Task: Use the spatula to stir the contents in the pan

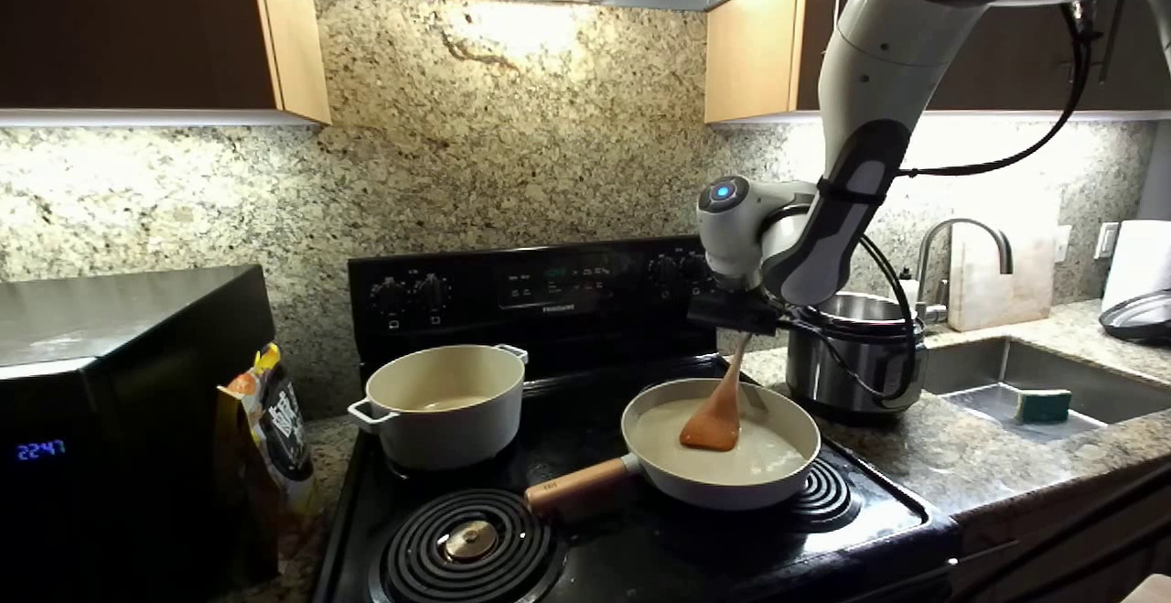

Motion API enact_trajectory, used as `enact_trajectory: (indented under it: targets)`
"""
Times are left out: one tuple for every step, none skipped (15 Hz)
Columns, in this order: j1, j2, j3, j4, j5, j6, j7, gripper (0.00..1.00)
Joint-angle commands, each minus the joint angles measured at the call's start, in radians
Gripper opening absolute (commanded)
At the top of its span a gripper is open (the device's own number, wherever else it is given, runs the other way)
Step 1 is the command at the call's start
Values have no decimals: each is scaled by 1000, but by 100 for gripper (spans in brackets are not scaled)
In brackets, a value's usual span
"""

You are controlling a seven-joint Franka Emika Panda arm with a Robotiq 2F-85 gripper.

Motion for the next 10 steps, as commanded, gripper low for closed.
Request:
enact_trajectory:
  targets:
    - [-22, -16, -21, -27, -13, 20, -31, 11]
    - [-23, -17, -23, -42, -10, 23, -31, 11]
    - [-29, -17, -17, -59, 6, 34, -43, 12]
    - [-28, -17, -10, -78, 10, 47, -42, 12]
    - [-28, -16, -4, -95, 17, 61, -43, 12]
    - [-21, -12, 2, -105, 17, 68, -34, 12]
    - [-16, -4, 10, -108, 23, 72, -27, 12]
    - [-17, 0, 22, -112, 35, 77, -34, 12]
    - [-16, 8, 33, -106, 44, 76, -36, 12]
    - [-16, 13, 43, -99, 51, 72, -38, 12]
